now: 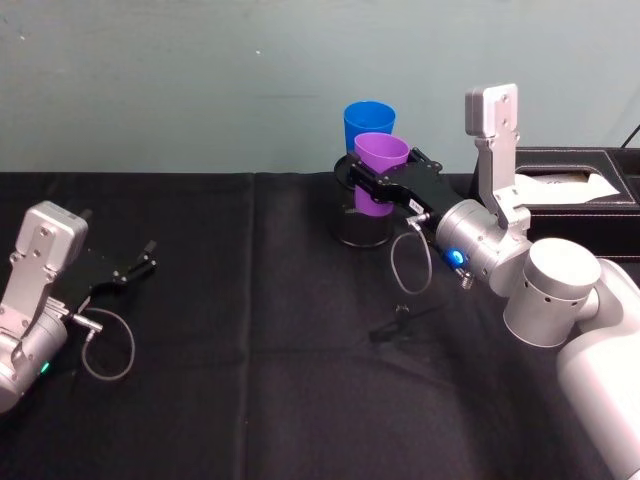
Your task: Pick up one cup with a gripper and tap it against the other cup.
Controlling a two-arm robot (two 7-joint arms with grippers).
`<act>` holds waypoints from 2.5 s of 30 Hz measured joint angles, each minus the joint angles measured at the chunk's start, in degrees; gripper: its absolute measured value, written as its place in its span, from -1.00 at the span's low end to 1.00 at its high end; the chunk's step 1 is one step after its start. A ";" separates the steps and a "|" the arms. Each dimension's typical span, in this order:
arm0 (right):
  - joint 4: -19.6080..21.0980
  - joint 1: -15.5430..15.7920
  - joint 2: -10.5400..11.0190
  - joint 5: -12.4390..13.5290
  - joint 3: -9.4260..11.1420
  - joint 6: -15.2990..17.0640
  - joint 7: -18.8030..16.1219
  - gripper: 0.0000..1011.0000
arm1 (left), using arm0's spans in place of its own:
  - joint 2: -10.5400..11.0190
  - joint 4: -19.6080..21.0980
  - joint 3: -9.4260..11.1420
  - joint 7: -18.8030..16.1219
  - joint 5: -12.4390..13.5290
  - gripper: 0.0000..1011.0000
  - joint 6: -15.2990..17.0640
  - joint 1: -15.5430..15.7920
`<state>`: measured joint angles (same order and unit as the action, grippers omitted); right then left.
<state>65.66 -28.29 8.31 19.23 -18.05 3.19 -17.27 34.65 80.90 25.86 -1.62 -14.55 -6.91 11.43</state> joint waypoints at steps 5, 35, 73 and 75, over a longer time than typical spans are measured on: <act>0.00 0.00 0.00 0.00 0.00 0.00 0.00 0.45 | 0.00 0.00 0.00 0.00 0.00 0.98 0.00 0.00; 0.00 0.00 0.00 0.00 0.00 0.01 0.00 0.45 | 0.00 0.00 0.00 0.00 0.00 0.98 0.00 0.00; 0.00 0.00 0.00 0.00 0.00 0.01 0.00 0.45 | 0.00 0.00 0.00 0.00 0.00 0.98 0.00 0.00; -0.01 0.00 0.00 0.00 0.00 0.01 0.00 0.45 | 0.00 0.00 0.00 0.00 0.00 0.98 0.00 0.00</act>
<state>65.65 -28.30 8.31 19.23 -18.05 3.20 -17.27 34.64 80.90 25.86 -1.62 -14.55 -6.91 11.43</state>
